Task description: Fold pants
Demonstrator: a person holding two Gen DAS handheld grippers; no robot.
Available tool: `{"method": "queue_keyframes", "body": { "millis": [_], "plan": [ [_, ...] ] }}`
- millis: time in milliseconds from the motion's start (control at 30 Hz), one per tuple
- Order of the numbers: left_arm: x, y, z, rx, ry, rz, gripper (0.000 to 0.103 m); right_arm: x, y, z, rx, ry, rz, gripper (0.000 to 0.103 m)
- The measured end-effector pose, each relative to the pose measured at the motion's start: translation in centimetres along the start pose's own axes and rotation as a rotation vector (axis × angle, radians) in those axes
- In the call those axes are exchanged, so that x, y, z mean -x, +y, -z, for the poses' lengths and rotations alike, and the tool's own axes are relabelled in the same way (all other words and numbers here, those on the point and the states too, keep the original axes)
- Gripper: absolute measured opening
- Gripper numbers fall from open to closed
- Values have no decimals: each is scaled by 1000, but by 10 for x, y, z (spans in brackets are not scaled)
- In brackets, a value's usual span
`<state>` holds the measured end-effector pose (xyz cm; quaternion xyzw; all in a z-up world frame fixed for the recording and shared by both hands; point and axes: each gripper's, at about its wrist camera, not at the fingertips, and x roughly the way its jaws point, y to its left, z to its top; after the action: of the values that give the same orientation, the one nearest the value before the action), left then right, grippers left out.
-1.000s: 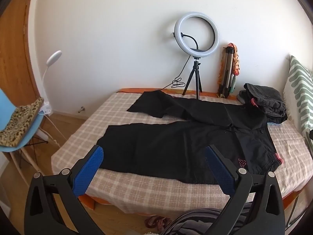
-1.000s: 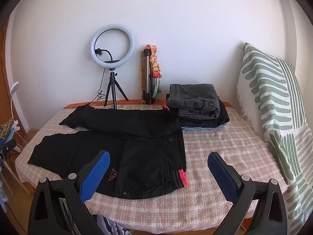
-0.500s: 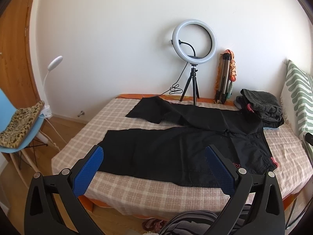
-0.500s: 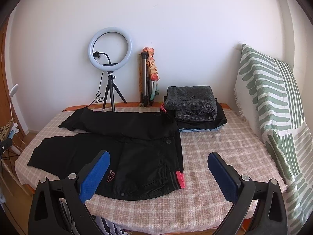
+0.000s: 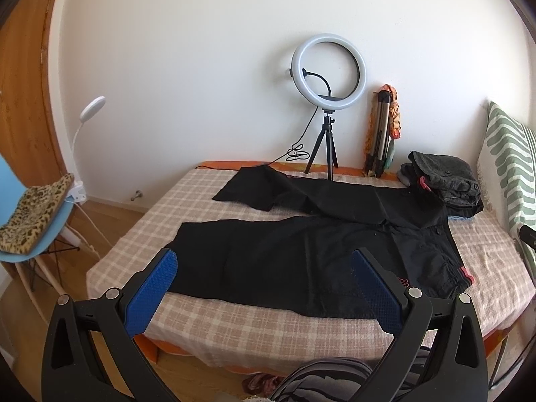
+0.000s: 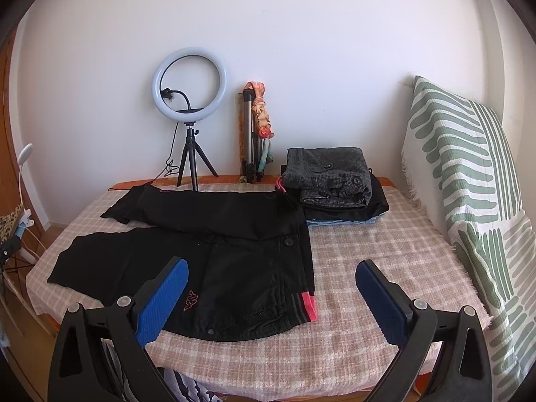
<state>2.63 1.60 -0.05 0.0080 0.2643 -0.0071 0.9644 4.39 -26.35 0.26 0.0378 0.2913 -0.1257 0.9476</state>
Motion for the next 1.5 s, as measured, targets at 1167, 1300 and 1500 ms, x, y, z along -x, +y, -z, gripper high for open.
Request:
{"method": "queue_keyframes", "body": {
  "millis": [1167,1300,1500],
  "plan": [
    [-12,-3,0,-9,16,-5,103,-15,3,-1,6,23,-9,101],
    [-16,-1,0,-9,19,-8,103,-20,6,-2,13,27,-13,101],
    [-27,2,-3,-2,30,-12,103,-33,10,-3,26,39,-24,101]
  ]
}}
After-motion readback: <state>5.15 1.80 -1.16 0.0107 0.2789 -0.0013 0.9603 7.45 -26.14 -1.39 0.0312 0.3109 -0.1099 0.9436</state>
